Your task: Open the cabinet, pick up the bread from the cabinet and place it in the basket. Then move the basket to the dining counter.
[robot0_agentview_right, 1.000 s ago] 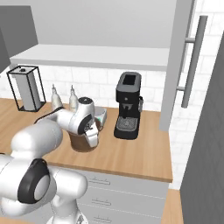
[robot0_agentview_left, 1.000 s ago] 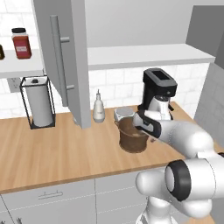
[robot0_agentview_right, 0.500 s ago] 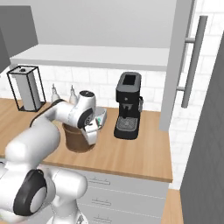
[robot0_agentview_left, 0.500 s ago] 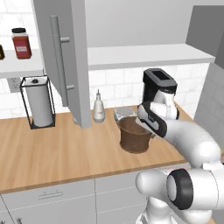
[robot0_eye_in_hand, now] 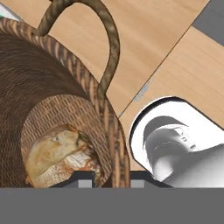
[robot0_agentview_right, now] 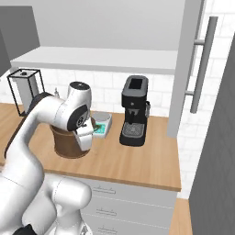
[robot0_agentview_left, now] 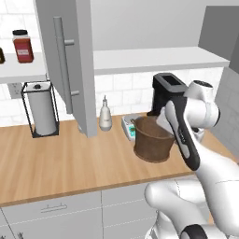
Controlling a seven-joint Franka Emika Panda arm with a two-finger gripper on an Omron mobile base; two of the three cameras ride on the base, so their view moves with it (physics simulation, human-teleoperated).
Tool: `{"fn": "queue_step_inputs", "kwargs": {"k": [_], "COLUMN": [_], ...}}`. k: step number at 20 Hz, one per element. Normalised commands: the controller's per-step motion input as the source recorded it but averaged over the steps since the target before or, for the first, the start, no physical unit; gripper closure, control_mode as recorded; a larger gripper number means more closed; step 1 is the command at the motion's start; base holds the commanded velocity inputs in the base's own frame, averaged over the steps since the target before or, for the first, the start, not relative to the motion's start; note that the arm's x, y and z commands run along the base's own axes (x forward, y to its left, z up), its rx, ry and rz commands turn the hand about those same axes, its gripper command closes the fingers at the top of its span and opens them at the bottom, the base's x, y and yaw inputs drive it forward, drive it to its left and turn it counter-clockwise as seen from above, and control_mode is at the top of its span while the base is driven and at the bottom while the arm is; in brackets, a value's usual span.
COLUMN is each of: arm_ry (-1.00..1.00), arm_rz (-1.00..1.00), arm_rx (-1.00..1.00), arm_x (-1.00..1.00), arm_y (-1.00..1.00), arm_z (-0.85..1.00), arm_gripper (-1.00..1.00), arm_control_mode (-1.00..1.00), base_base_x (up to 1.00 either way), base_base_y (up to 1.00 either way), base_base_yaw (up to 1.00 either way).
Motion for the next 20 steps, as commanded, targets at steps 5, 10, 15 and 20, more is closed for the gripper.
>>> {"fn": "queue_step_inputs", "kwargs": {"k": [5, 10, 15, 20], "arm_ry": [0.0, 0.0, 0.0, 0.0], "arm_rz": [-0.03, -0.01, 0.0, 0.0], "arm_rx": [0.0, 0.0, 0.0, 0.0], "arm_x": [-0.85, -0.33, 0.0, 0.0], "arm_y": [0.0, -0.04, 0.0, 0.0], "arm_z": [0.81, 0.32, 0.0, 0.0], "arm_gripper": [1.0, 1.0, 1.0, 1.0], "arm_control_mode": [-1.0, -1.0, -1.0, -1.0], "base_base_x": [0.0, 0.0, 0.0, 0.0], "base_base_y": [0.0, 0.0, 0.0, 0.0], "base_base_yaw": [0.0, 0.0, 0.0, 0.0]}}
